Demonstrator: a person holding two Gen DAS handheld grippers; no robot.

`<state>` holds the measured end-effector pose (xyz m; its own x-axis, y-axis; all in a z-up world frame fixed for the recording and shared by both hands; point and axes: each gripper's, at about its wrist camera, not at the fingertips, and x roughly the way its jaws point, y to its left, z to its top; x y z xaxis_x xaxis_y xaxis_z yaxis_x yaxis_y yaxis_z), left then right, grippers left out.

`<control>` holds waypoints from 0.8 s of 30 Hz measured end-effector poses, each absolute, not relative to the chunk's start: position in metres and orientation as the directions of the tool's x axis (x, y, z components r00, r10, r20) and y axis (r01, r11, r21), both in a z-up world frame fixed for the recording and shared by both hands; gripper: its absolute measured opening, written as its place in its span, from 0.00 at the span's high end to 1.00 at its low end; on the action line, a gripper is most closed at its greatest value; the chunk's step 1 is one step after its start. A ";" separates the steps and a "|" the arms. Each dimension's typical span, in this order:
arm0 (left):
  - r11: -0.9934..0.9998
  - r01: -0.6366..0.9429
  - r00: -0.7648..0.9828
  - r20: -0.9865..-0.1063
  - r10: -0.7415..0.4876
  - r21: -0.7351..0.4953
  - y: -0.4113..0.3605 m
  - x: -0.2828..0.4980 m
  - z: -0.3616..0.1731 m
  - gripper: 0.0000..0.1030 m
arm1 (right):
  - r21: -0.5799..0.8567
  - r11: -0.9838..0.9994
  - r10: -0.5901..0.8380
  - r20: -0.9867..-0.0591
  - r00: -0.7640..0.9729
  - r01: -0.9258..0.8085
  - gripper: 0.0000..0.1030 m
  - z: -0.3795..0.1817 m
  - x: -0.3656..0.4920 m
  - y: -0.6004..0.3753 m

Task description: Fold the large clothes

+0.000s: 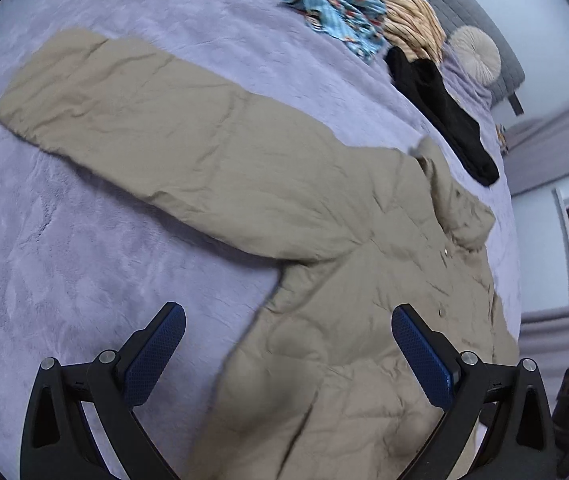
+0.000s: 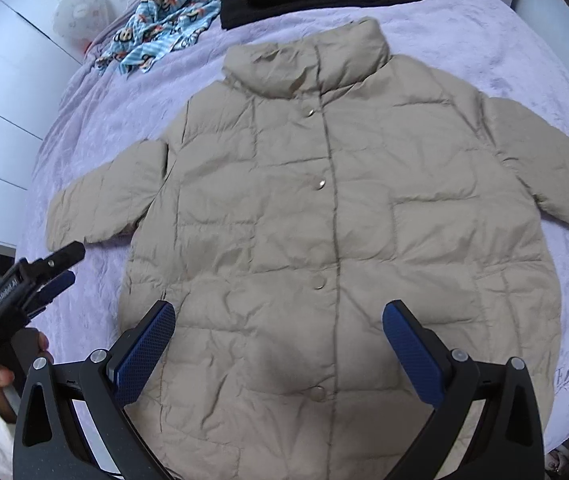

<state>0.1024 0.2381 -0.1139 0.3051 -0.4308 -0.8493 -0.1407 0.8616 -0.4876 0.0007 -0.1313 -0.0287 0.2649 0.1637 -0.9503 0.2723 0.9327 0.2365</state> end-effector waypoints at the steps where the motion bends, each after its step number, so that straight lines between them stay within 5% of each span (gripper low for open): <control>1: 0.843 -0.174 0.316 -0.839 -0.442 -0.510 0.254 0.108 -0.125 0.00 | 0.249 0.930 0.182 -0.951 0.248 0.270 0.00 -0.038 0.005 -0.120; 7: 0.715 -0.302 0.384 -0.767 -0.514 -0.631 0.328 0.151 -0.182 0.00 | 0.310 0.916 0.262 -0.943 0.205 0.255 0.00 -0.087 0.019 -0.077; 15: 0.730 -0.301 0.492 -0.755 -0.432 -0.614 0.370 0.225 -0.189 0.01 | 0.351 0.902 0.292 -0.925 0.242 0.251 0.00 -0.112 0.049 -0.051; 16: 0.747 -0.309 0.495 -0.770 -0.402 -0.589 0.371 0.232 -0.189 0.12 | 0.357 0.900 0.294 -0.921 0.254 0.251 0.00 -0.112 0.055 -0.051; 17: 0.772 -0.318 0.485 -0.794 -0.367 -0.551 0.371 0.240 -0.190 0.38 | 0.364 0.897 0.297 -0.917 0.268 0.251 0.00 -0.112 0.060 -0.050; 19: 0.807 -0.319 0.441 -0.832 -0.337 -0.497 0.369 0.250 -0.194 0.74 | 0.363 0.899 0.291 -0.913 0.285 0.245 0.00 -0.111 0.073 -0.047; 22: 0.822 -0.280 0.472 -0.817 -0.331 -0.495 0.372 0.248 -0.176 0.91 | 0.360 0.907 0.284 -0.906 0.313 0.220 0.00 -0.106 0.092 -0.040; 24: 0.858 -0.226 0.509 -0.807 -0.299 -0.461 0.369 0.241 -0.152 0.91 | 0.349 0.917 0.271 -0.901 0.340 0.194 0.00 -0.101 0.103 -0.033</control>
<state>0.2408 0.3692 -0.1521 0.5087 -0.2994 -0.8072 -0.2265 0.8580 -0.4609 0.1033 -0.0330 -0.1010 0.3397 0.2711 -0.9006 0.1936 0.9169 0.3490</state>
